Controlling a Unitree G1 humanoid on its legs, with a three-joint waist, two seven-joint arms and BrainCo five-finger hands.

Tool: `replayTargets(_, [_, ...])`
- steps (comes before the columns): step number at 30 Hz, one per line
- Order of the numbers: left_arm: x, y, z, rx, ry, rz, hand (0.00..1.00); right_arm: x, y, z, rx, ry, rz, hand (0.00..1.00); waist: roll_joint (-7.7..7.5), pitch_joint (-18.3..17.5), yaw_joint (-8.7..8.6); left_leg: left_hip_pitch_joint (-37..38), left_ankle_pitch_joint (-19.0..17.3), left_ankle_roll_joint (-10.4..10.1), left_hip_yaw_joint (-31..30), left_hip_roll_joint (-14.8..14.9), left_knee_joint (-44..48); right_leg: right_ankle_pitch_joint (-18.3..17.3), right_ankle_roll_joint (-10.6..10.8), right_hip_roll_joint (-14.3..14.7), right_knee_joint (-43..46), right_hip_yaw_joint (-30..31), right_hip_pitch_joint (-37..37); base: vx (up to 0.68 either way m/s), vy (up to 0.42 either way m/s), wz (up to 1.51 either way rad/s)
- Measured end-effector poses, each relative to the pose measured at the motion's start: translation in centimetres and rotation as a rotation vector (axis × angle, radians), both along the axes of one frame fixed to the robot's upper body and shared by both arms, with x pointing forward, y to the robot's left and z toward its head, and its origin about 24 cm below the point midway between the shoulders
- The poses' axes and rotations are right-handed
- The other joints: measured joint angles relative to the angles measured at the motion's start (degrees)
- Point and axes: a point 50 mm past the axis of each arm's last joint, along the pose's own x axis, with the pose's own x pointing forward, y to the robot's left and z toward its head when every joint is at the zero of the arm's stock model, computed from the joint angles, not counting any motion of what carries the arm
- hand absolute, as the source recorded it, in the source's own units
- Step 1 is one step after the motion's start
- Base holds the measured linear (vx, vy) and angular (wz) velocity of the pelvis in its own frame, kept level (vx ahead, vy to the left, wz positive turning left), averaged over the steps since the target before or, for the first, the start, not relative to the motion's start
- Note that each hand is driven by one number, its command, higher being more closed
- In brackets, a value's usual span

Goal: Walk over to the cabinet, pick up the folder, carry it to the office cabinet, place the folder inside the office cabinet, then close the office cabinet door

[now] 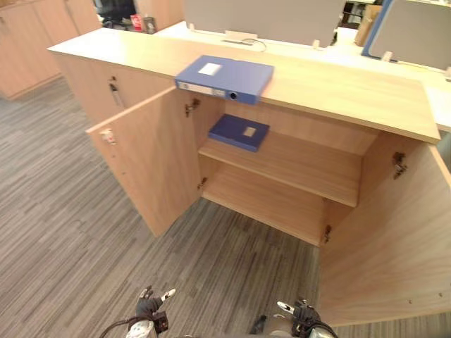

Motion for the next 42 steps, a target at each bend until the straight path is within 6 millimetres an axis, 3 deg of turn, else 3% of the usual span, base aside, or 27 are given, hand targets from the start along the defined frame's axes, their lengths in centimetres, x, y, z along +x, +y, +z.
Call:
replayTargets(2, [-0.3, -1.6, -0.4, -0.044, 0.011, -0.001, 0.00, -0.1, -0.6, 0.1, -0.014, 0.002, -0.004, 0.00, 1.16, -0.60, -0.31, 0.28, 0.08, -1.68, 0.00, 1.44, -1.19, -1.82, -0.27, 2.72, -1.00, -0.18, -0.10, 0.13, -0.144, -0.25])
replayTargets(6, [-0.6, -1.9, -0.5, -0.058, 0.015, 0.007, 0.00, -0.6, -0.3, -0.2, 0.003, 0.023, -0.021, 0.00, 1.86, -0.89, -0.29, 3.57, -0.19, -3.78, -1.46, 6.46, -3.22, -2.73, -0.93, 9.69, -7.59, -2.45, 5.41, 0.15, -0.183, 0.12])
replayTargets(7, [-0.9, -1.5, -0.5, -0.057, 0.017, 0.029, 0.00, -0.9, 0.1, -0.3, 0.015, 0.032, -0.024, 0.00, 1.54, -1.16, -0.03, 2.48, -1.71, -5.19, -1.64, 8.87, 1.05, -2.88, -1.17, 12.38, -11.22, -3.02, 7.67, 0.22, -0.326, 0.14])
replayTargets(9, [-0.9, -0.4, -0.2, -0.041, -0.004, 0.065, 0.00, -1.5, 0.7, -0.5, 0.037, 0.043, -0.041, 0.00, 0.58, -1.85, 0.22, -5.16, -5.64, -5.41, -1.75, 12.41, 18.37, -2.55, -0.88, 14.42, -15.33, -3.09, 9.96, 0.25, -0.311, 0.06])
replayTargets(10, [-1.0, 0.0, -0.1, -0.038, -0.010, 0.083, 0.00, -1.7, 0.6, -0.5, 0.035, 0.045, -0.046, 0.00, 0.82, -2.26, 0.53, -11.63, -6.54, -4.87, -1.85, 15.69, 32.95, -1.95, -0.88, 16.01, -17.22, -2.87, 11.44, 0.22, -0.157, -0.19])
replayTargets(11, [-1.5, 0.2, -0.2, -0.035, -0.003, 0.094, 0.00, -1.8, 0.2, -0.5, 0.025, 0.048, -0.049, 0.00, 2.02, -2.04, 0.65, -16.08, -6.72, -4.53, -1.86, 19.01, 45.18, -1.47, -1.62, 17.74, -19.19, -2.34, 13.87, 0.23, -0.117, -0.32])
replayTargets(13, [-2.7, 0.4, -0.5, -0.039, 0.023, 0.117, 0.00, -1.7, 0.0, -0.5, 0.020, 0.051, -0.050, 0.00, 2.78, -2.05, 1.05, -18.25, -7.20, -4.11, -0.88, 20.65, 52.06, -0.88, -2.63, 18.49, -20.64, -0.40, 16.94, 0.31, -0.025, -0.60])
replayTargets(17, [-2.7, 0.5, -0.5, -0.037, 0.022, 0.118, 0.00, -1.2, 0.0, -0.5, 0.021, 0.057, -0.032, 0.00, 2.34, -1.71, 2.53, -21.24, -9.22, -3.29, 1.10, 17.47, 46.84, -0.64, -2.74, 15.51, -21.34, 6.63, 19.61, 0.40, 0.097, -0.90])
replayTargets(19, [-2.4, 0.4, -0.4, -0.035, 0.015, 0.108, 0.00, -0.9, 0.1, -0.4, 0.018, 0.053, -0.014, 0.00, 2.10, -1.53, 2.94, -22.46, -9.32, -3.34, -2.11, 13.48, 36.09, -0.51, -2.40, 12.38, -20.49, 9.95, 20.10, 0.31, 0.206, -0.92])
replayTargets(21, [-2.3, 0.2, -0.4, -0.034, 0.013, 0.088, 0.00, -0.9, 0.2, -0.4, 0.010, 0.056, 0.018, 0.00, 2.15, -1.53, 2.99, -22.35, -4.97, -3.66, -9.37, 9.01, 20.91, -0.78, 0.70, 9.74, -20.00, 11.35, 21.69, 0.33, 0.286, -0.58])
replayTargets(22, [-2.4, 0.0, -0.4, -0.035, 0.017, 0.080, 0.00, -1.0, 0.0, -0.4, 0.001, 0.059, 0.034, 0.00, 2.82, -1.91, 2.99, -22.25, 2.20, -3.17, -12.59, 8.14, 14.98, -1.42, 2.38, 9.51, -20.01, 11.52, 22.23, 0.33, 0.338, -0.26])
replayTargets(23, [-2.1, 0.4, -0.4, -0.032, 0.015, 0.082, 0.00, -1.2, 0.4, -0.5, 0.006, 0.068, 0.055, 0.00, 1.61, -2.15, 2.89, -22.28, 6.93, -3.17, -13.74, 5.94, 15.49, -2.63, 4.65, 7.60, -20.09, 12.10, 23.23, 0.25, 0.258, -0.02])
replayTargets(25, [-1.8, 1.3, -0.1, 0.000, 0.002, 0.070, 0.00, -1.3, 1.5, -0.6, 0.032, 0.072, 0.073, 0.00, -0.94, -2.89, 2.60, -21.42, 6.98, -2.44, -14.18, 3.48, 12.45, -0.71, 5.10, 5.53, -19.87, 12.10, 22.46, 0.27, 0.268, 0.17])
replayTargets(26, [-2.1, 1.6, -0.2, 0.008, 0.019, 0.070, 0.00, -1.2, 2.0, -0.7, 0.046, 0.077, 0.078, 0.00, -1.18, -2.89, 2.87, -19.76, 7.43, -1.80, -13.47, 2.64, 10.14, 1.01, 5.44, 4.62, -19.84, 12.29, 22.48, 0.28, 0.280, 0.03])
replayTargets(29, [-3.3, 1.8, -0.5, 0.010, 0.052, 0.084, 0.00, -1.3, 1.8, -0.7, 0.042, 0.077, 0.077, 0.00, -0.59, -3.26, 3.04, -13.44, 9.75, -0.50, -11.96, 0.91, 2.28, 3.72, 6.32, 2.61, -18.25, 12.96, 23.11, 0.21, 0.205, -0.15])
replayTargets(33, [-3.5, 1.4, -0.7, 0.001, 0.063, 0.081, 0.00, -2.1, 1.3, -0.8, 0.044, 0.091, 0.036, 0.00, -0.20, -3.87, 2.53, -10.51, 12.02, 0.20, -11.06, -1.26, -3.54, 4.63, 7.48, 0.79, -18.44, 12.96, 23.08, 0.08, 0.105, -0.11])
replayTargets(36, [-3.7, 0.2, -1.0, -0.034, 0.072, 0.080, 0.00, -3.4, -0.6, -0.9, 0.019, 0.124, -0.034, 0.00, 1.35, -4.34, 2.00, -8.30, 12.60, 0.82, -11.10, -3.97, -6.80, 4.27, 8.03, -2.16, -15.56, 12.96, 22.55, 0.04, 0.137, 0.03])
replayTargets(38, [-3.7, -0.5, -1.1, -0.051, 0.073, 0.065, 0.00, -4.3, -2.1, -0.8, -0.021, 0.149, -0.057, 0.00, 1.95, -4.16, 1.87, -6.75, 11.40, 1.76, -11.20, -5.70, -6.86, 3.31, 9.36, -5.41, -7.38, 13.42, 20.24, 0.03, 0.155, 0.03])
replayTargets(39, [-3.7, -0.7, -1.1, -0.057, 0.073, 0.056, 0.00, -4.5, -2.7, -0.7, -0.034, 0.149, -0.060, 0.00, 2.41, -3.89, 1.86, -5.41, 10.09, 2.17, -10.98, -6.80, -6.94, 3.46, 9.07, -7.88, 1.68, 15.51, 16.42, 0.02, 0.200, -0.07])
replayTargets(40, [-3.9, -0.6, -1.1, -0.058, 0.078, 0.051, 0.00, -4.0, -3.0, -0.4, -0.055, 0.115, -0.061, 0.00, 2.34, -3.85, 1.46, -4.62, 9.62, 2.69, -10.68, -7.93, -7.06, 4.80, 6.81, -10.42, 10.04, 16.81, 12.08, 0.01, 0.196, -0.08])
replayTargets(42, [-4.4, -0.5, -1.2, -0.081, 0.083, 0.044, 0.00, -3.1, -3.2, -0.1, -0.067, 0.080, -0.054, 0.00, 2.58, -3.71, 0.57, -4.28, 9.32, 3.11, -10.53, -8.41, -7.07, 6.62, 3.84, -12.27, 15.47, 15.79, 9.37, -0.02, 0.108, -0.02])
